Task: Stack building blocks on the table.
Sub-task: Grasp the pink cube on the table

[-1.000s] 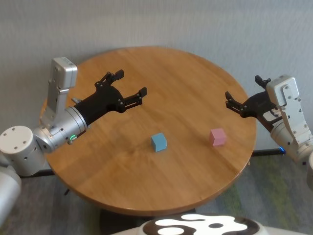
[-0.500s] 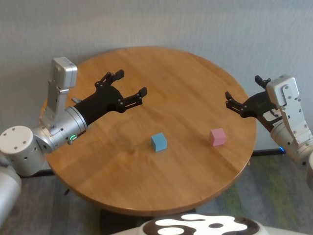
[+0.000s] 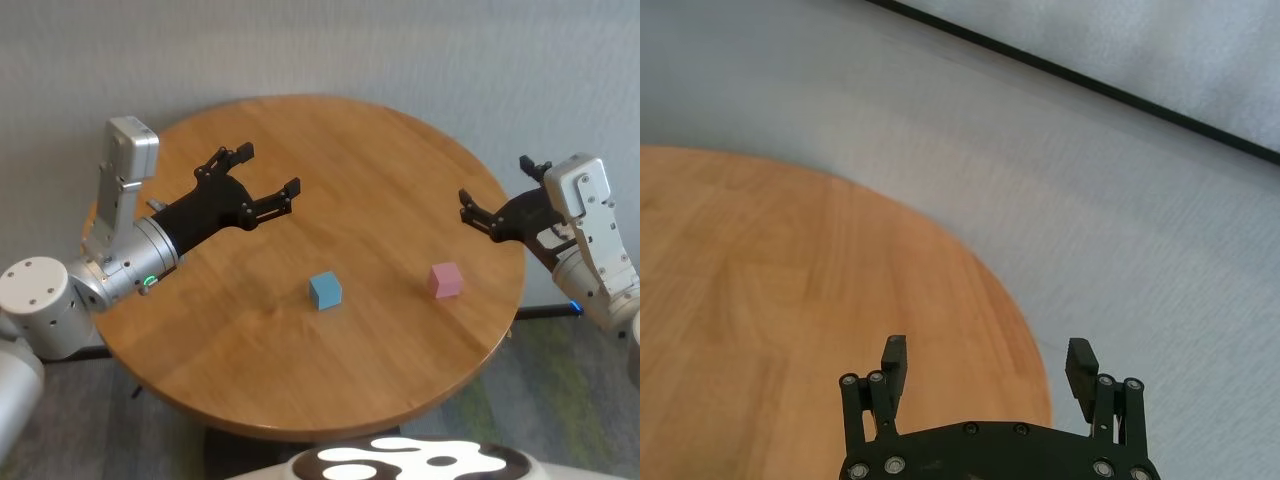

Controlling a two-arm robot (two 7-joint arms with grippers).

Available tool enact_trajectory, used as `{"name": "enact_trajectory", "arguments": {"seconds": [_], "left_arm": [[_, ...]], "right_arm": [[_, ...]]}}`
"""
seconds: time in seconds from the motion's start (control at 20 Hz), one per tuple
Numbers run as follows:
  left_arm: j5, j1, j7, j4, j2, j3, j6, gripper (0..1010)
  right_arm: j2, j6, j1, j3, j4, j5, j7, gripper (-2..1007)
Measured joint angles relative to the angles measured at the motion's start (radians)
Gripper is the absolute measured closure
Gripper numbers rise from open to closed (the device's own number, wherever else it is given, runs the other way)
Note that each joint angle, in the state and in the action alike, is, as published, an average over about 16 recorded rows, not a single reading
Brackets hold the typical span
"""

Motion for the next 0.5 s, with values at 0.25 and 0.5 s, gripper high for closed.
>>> {"name": "enact_trajectory", "arguments": {"seconds": [0.25,0.5], "left_arm": [[0.000,0.000,0.000,0.000,0.000,0.000,0.000,8],[0.000,0.000,0.000,0.000,0.000,0.000,0.000,8]], "right_arm": [[0.018,0.098,-0.022,0.011,-0.063,0.050,0.050,0],[0.034,0.239,-0.049,0.030,-0.144,0.115,0.093,0]]}}
